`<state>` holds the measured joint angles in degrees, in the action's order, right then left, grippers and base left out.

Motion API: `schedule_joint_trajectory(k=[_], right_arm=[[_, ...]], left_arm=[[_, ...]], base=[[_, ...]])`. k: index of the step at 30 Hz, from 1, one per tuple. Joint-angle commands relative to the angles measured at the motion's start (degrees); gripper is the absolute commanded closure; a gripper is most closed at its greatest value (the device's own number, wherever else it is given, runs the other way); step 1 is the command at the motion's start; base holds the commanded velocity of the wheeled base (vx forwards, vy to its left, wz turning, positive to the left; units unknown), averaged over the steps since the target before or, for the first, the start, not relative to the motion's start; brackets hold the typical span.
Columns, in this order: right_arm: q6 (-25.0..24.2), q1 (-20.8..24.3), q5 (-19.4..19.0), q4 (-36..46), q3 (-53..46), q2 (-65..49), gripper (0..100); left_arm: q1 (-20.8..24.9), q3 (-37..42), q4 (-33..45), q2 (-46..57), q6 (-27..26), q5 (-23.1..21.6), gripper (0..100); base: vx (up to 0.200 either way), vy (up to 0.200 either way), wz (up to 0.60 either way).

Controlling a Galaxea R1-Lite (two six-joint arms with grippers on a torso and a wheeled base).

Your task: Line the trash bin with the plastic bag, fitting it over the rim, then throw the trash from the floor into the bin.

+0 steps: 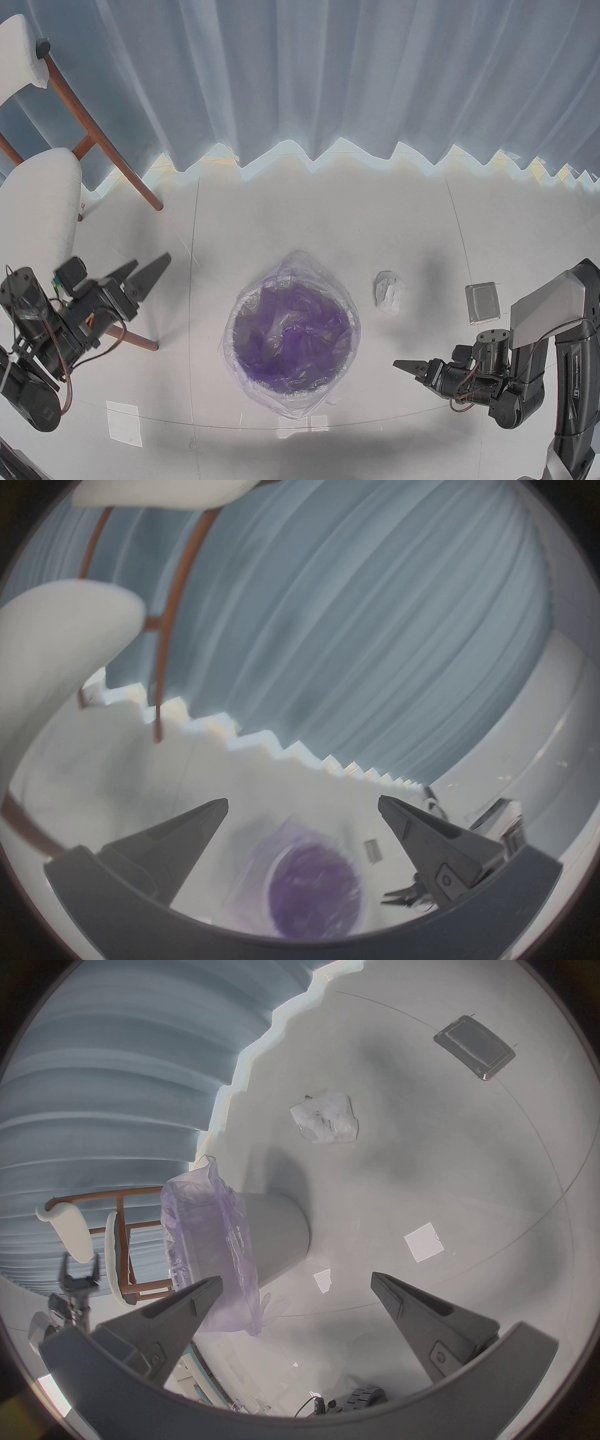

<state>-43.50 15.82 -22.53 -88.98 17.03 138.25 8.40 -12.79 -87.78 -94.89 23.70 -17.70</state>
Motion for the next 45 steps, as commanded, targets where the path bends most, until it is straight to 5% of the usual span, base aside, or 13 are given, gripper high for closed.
schedule_joint_trajectory(k=[1, 3, 7, 14, 15, 20, 27, 32, 37, 45], right_arm=[[0.1, 0.2, 0.1, -1.0, -0.5, 0.1, 0], [0.1, 0.3, 1.7, -1.0, -0.9, 0.1, 0], [0.1, 1.1, 2.8, -1.0, -1.0, -0.1, 0], [-0.5, 4.0, 7.0, -1.0, -1.0, -5.5, 0], [-3.0, 6.7, 7.8, -1.0, -2.0, -11.3, 0], [-9.8, 8.8, 7.1, -0.9, -1.4, -17.5, 0], [-2.2, 6.4, 10.0, 6.8, 9.8, -16.0, 0], [1.0, 5.9, 17.2, 20.7, 22.4, -14.9, 0], [5.4, 3.3, 19.2, 32.5, 35.0, -10.8, 0], [6.8, 0.5, 20.4, 35.4, 41.9, -7.1, 0]], left_arm=[[8.5, -11.7, 3.5, 10.1, 0.0, -4.1, 0], [14.4, -14.5, 5.3, 10.4, 0.0, -3.7, 0], [17.1, -20.2, 6.8, 10.2, -0.2, -2.8, 0], [17.3, -21.4, 13.2, 15.4, -0.6, -1.5, 0], [17.1, -21.9, 19.4, 18.7, -3.0, -1.5, 0], [16.7, -23.2, 26.3, 24.2, -4.5, -1.1, 0], [16.1, -24.5, 40.2, 32.3, -5.2, -1.5, 0], [16.1, -24.5, 41.2, 33.3, -5.2, -1.6, 0], [16.0, -23.9, 41.4, 33.5, -7.1, -1.6, 0], [14.5, -23.4, 41.6, 33.1, -8.3, -1.5, 0]], base=[[0.0, 0.0, 0.0], [0.0, 0.0, 0.0], [0.0, 0.0, 0.0], [0.0, 0.0, 0.0], [0.0, 0.0, 0.0], [0.0, 0.0, 0.0], [0.0, 0.0, 0.0], [0.0, 0.0, 0.0], [0.0, 0.0, 0.0], [0.0, 0.0, 0.0]])
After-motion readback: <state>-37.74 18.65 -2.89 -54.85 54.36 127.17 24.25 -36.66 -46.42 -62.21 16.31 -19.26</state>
